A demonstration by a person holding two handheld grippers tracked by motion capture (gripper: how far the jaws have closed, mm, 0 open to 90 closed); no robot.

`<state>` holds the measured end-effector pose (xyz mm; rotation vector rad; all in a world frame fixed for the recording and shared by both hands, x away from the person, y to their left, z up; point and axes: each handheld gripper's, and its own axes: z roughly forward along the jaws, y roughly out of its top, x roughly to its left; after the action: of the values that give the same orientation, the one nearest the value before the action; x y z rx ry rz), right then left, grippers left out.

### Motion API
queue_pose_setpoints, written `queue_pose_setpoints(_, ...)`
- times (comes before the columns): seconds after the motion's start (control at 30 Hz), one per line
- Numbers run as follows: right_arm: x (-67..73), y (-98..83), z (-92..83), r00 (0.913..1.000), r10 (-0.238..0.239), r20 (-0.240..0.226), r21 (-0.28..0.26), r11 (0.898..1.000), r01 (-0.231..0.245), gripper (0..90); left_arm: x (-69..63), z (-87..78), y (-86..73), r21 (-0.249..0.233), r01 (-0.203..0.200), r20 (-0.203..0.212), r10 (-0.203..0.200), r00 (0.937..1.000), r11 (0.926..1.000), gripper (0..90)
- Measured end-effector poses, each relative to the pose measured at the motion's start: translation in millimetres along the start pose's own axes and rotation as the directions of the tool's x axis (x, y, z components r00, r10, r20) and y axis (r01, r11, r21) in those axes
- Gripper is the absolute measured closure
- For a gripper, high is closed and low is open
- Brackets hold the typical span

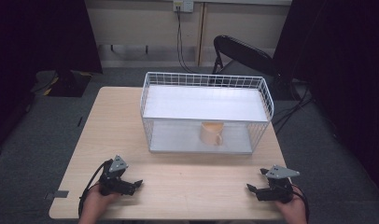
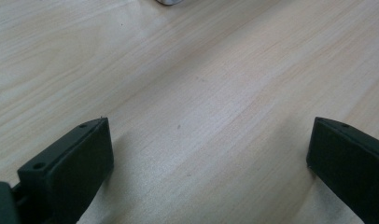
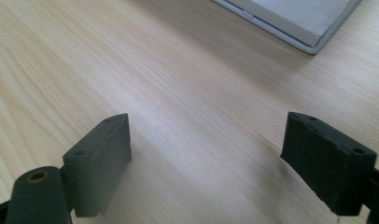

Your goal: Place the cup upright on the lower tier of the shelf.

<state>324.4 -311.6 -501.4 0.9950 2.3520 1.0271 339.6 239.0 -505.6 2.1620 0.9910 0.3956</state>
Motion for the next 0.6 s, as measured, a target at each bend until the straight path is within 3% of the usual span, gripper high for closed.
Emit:
queue_pose_setpoints(0.2, -0.9, -0.4, 0.1, 0.9998, -0.003, -0.021, 0.006, 1.000, 0.003, 14.9, 0.0, 0.0, 0.0, 0.000, 0.000, 0.000, 0.000, 1.0000, 1.0000, 0.0)
queue_pose_setpoints(0.4, -4.4, -0.8, 0.8, 0.9979, 0.027, -0.058, 0.024, 0.999, -0.026, 14.6, 0.0, -0.1, 0.0, 0.000, 0.000, -0.001, 0.000, 1.0000, 1.0000, 0.0)
queue_pose_setpoints(0.6, -4.3, -0.8, 0.8, 0.9979, 0.028, -0.058, 0.025, 0.999, -0.026, 14.5, -0.1, 0.0, -0.1, 0.000, 0.000, 0.000, 0.000, 1.0000, 1.0000, 0.0)
